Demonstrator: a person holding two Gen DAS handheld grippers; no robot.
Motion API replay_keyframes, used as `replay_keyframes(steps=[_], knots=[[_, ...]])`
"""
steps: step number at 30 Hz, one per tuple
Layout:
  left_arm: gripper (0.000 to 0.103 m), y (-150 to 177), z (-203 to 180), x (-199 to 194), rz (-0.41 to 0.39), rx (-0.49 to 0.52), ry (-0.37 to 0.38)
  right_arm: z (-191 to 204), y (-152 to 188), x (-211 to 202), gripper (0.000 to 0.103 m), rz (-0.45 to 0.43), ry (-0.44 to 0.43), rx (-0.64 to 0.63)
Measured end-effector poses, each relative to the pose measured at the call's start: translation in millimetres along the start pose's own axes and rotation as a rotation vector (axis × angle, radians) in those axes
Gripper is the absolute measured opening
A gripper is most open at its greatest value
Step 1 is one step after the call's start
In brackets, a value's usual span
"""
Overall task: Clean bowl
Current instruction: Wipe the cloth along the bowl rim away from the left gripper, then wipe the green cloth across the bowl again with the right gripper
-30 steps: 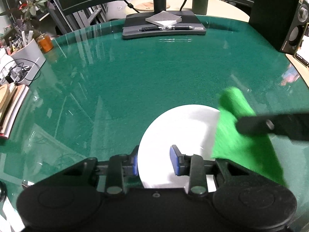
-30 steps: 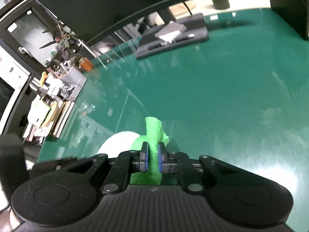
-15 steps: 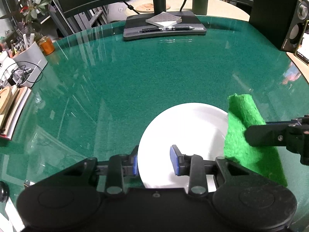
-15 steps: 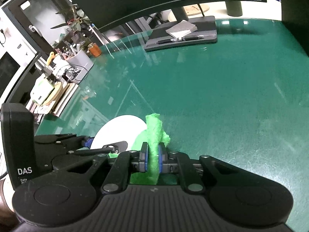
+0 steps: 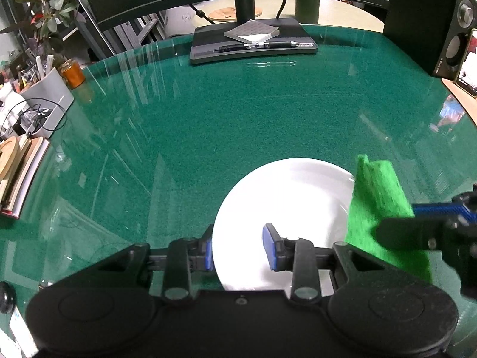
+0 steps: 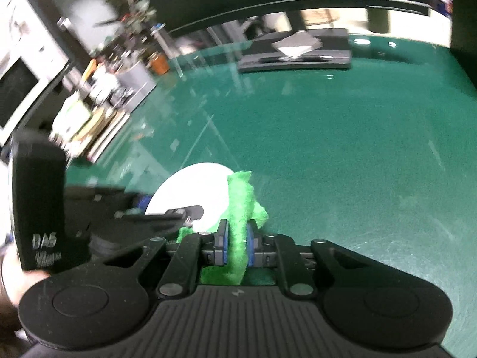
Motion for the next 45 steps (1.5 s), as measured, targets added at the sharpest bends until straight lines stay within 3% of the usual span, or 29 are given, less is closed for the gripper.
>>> replay_keyframes(steps=[8, 18, 27, 34, 36, 40, 45], knots=[[0.032, -2.1, -2.6, 1.6, 0.000, 0.003, -0.006, -0.9, -4.4, -0.7, 0.013, -0.025, 0.030, -0.025], [0.032, 1.4, 2.1, -0.6, -0.002, 0.009, -0.007, 8.9, 3.8, -3.1, 0.014, 0.006, 0.009, -0.083], [0.032, 2.1, 2.2, -0.5, -0.004, 0.017, -0.009, -6.6, -5.9, -3.6, 0.013, -0.023, 0.069, -0.035], [0.032, 1.5, 5.4, 0.0, 0.009, 0.015, 0.007, -2.7, -9.9, -4.3, 0.013, -0.049, 0.056, -0.028], [0.031, 1.4, 6.5, 0.1, 0.015, 0.014, 0.013, 3.1, -18.0, -8.0, 0.013, -0.090, 0.026, -0.032], [0.031, 8.4, 19.1, -1.7, 0.050, -0.009, 0.095, 14.1, -33.1, -7.3, 0.013, -0.139, -0.030, -0.065], [0.031, 12.8, 26.2, -1.0, 0.050, 0.009, 0.097, 22.0, -33.2, 22.9, 0.013, -0.085, -0.033, -0.174]])
Point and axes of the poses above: each gripper's, at about its wrist camera, not at the fingertips, and x roughly the way its jaws point, z to its left, y to its underside, the point moved 8 cm from there along x, roughly the way its jaws point, and after that the axes turned 9 degrees about -y, right-handed, at the moved point
